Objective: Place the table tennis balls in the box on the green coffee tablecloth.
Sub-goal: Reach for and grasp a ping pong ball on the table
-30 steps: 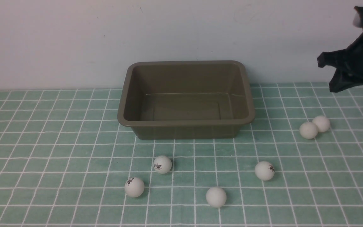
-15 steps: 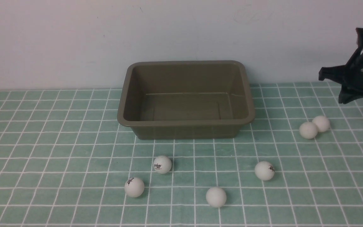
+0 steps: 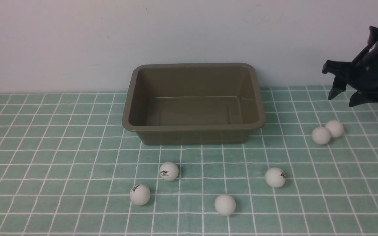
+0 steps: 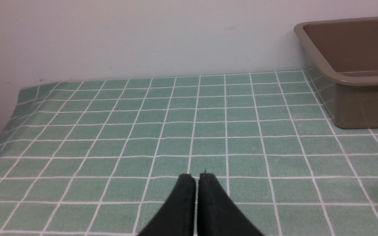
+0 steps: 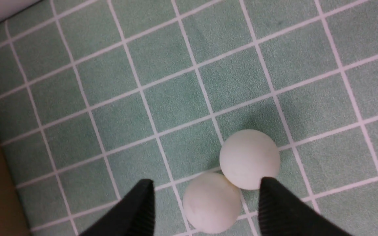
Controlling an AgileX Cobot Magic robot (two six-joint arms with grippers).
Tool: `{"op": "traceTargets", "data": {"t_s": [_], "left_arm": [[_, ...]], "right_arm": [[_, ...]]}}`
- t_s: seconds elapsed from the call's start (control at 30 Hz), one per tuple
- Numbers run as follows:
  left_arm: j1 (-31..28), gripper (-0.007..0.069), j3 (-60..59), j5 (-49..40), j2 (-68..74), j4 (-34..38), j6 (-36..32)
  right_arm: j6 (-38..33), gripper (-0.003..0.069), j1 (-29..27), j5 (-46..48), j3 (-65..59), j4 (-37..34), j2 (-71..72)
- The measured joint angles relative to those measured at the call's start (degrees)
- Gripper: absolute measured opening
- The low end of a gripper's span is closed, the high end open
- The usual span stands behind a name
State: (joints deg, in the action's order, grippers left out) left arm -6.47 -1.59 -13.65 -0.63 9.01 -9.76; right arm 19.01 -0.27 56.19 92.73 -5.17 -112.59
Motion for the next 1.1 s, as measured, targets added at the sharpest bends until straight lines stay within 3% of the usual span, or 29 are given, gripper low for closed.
{"op": "traceTargets", "data": {"t_s": [0.1, 0.27, 0.43, 1.1], "left_arm": [[0.0, -0.0004, 0.0, 0.0, 0.0, 0.0, 0.0], [0.0, -0.0004, 0.0, 0.0, 0.0, 0.0, 0.0], [0.0, -0.0004, 0.0, 0.0, 0.0, 0.0, 0.0], [0.0, -0.0004, 0.0, 0.0, 0.0, 0.0, 0.0]], "right_arm": [[2.6, 0.0442, 0.0, -0.9, 0.0, 0.7, -1.0], [6.2, 0.0523, 0.0, -2.1, 0.1, 4.1, -2.4], [7.2, 0.0533, 0.0, -2.3, 0.1, 7.0, -4.4], [7.0, 0.0533, 0.0, -2.5, 1.7, 6.4, -11.6]]}}
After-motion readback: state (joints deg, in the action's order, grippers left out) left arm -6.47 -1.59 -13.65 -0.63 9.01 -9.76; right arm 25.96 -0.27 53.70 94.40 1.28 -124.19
